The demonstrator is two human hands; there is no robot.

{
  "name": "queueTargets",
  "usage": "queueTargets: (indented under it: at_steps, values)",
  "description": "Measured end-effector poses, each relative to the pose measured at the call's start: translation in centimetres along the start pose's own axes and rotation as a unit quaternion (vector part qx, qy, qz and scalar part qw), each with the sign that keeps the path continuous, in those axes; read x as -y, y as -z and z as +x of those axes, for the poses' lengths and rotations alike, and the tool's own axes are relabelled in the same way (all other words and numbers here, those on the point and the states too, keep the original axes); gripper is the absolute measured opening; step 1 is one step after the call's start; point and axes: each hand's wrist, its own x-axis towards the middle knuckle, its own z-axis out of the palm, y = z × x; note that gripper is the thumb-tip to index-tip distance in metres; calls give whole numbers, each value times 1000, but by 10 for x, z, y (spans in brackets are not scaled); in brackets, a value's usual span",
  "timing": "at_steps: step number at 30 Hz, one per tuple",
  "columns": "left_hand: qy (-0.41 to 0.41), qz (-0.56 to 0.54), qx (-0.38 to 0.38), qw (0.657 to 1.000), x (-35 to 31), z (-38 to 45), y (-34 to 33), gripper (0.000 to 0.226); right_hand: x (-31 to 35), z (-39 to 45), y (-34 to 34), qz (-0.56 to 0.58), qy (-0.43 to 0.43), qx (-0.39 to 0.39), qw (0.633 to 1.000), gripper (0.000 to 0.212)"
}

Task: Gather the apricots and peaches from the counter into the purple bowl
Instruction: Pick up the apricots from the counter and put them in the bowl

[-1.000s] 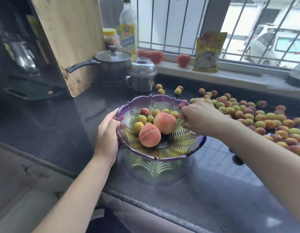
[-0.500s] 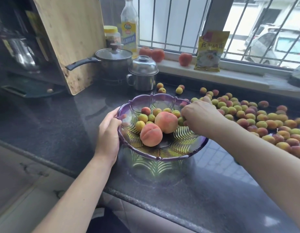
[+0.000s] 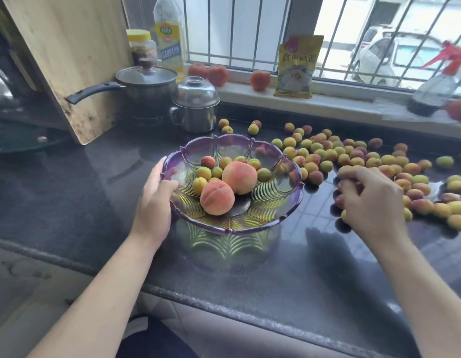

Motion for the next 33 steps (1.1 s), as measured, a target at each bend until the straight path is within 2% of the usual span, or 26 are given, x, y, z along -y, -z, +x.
queueTargets:
  at_steps: [4, 6, 10, 14, 16, 20, 24, 26, 29, 33]
  values:
    - [-8, 32, -1, 999, -2, -2, -4, 86, -26, -19, 4, 15, -120, -37, 992, 18]
    - [-8, 35, -9, 999, -3, -3, -3, 85, -29, -19, 3, 17, -157, -22, 987, 21]
    - [-14, 44, -10, 999, -5, -4, -1, 75, -22, -20, 2, -35, -180, 34, 982, 24]
    - [-26, 35, -7, 999, -8, -7, -4, 53, -13, -22, 2, -84, -163, 135, 974, 21]
    - [-33, 33, -4, 999, -9, -8, -5, 50, -6, -23, 2, -95, -131, 169, 972, 22]
    - [-28, 25, -12, 999, -8, -8, -4, 43, 1, -26, 0, 81, -109, 99, 986, 25]
    - [-28, 22, -15, 999, -11, -9, -6, 37, 1, -27, -2, 243, -132, 76, 958, 14]
    - [-25, 22, -12, 999, -12, -9, -6, 36, 3, -25, 1, 272, -137, 83, 949, 16]
    - [-30, 30, -7, 999, -11, -10, -4, 45, 13, -12, 11, 281, -129, 107, 945, 28]
    - [-31, 34, -6, 999, -11, -9, -3, 39, 43, 20, 23, 229, -56, 154, 960, 34]
